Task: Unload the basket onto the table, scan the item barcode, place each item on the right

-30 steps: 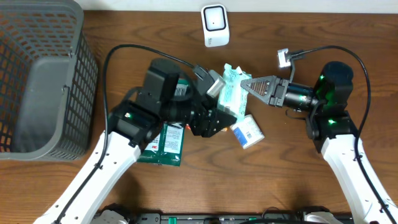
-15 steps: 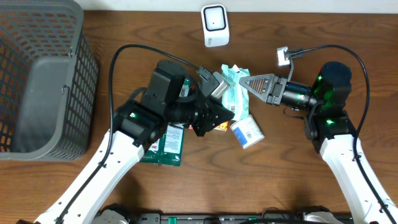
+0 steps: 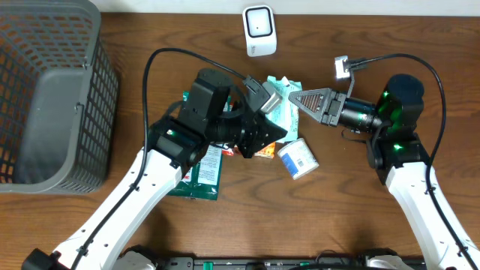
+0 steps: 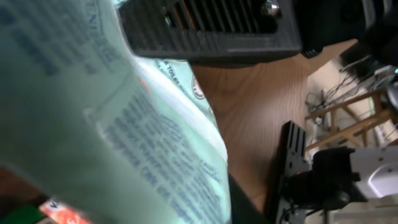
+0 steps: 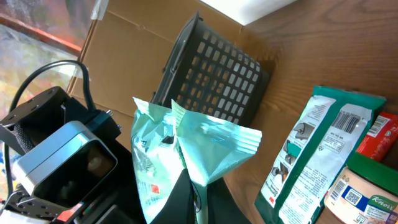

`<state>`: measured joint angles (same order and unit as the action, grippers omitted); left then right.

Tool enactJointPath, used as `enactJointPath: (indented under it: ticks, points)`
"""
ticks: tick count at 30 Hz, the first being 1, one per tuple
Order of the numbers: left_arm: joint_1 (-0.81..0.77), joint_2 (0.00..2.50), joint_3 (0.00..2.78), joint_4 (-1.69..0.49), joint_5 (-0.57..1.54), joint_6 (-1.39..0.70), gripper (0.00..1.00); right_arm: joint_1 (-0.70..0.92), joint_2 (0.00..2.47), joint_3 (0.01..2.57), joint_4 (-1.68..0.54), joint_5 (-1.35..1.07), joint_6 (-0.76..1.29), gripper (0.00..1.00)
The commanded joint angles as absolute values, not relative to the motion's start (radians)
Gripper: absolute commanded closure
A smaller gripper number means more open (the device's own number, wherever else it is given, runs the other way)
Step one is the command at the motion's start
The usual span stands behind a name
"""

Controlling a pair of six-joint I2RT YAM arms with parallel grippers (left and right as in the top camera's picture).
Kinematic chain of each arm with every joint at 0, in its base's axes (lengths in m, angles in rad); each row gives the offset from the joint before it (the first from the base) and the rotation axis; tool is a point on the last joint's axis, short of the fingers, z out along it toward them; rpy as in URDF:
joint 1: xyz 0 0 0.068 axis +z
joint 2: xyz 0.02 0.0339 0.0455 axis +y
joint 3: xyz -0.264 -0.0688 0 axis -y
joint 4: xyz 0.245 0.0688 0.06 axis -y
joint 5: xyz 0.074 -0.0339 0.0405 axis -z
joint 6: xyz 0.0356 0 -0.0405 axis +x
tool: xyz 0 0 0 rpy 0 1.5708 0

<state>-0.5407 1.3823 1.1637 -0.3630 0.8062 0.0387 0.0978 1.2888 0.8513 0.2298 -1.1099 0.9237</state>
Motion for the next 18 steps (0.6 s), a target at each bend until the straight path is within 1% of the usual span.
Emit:
enactJointPath:
  ticks: [1,4,6,7,10,13,15,18]
  points:
    - [-0.54,1.38,1.176,-0.353,0.791,0.048,0.92,0.106,1.275,0.855,0.229,-1.13,0.929,0.89]
    - [-0.54,1.38,1.176,-0.353,0.792,0.044,0.93,0.105,1.275,0.855,0.229,-1.131,0.899,0.41]
    - [-0.54,1.38,1.176,-0.353,0.792,0.03,0.92,0.1,1.275,0.855,0.228,-1.139,0.849,0.26]
    - [-0.54,1.378,1.176,-0.353,0.793,0.022,0.93,0.092,1.275,0.855,0.228,-1.155,0.813,0.22]
    - [-0.535,1.377,1.176,-0.355,0.836,0.011,0.93,0.062,1.275,0.855,0.228,-1.217,0.738,0.18]
    - [-0.511,1.376,1.176,-0.353,0.947,-0.005,0.93,0.026,1.275,0.855,0.228,-1.309,0.654,0.17]
    - [-0.485,1.377,1.176,-0.353,1.051,-0.004,0.93,0.005,1.275,0.855,0.228,-1.373,0.601,0.17]
    - [-0.443,1.377,1.176,-0.353,1.195,-0.004,0.92,-0.009,1.275,0.855,0.228,-1.423,0.57,0.2]
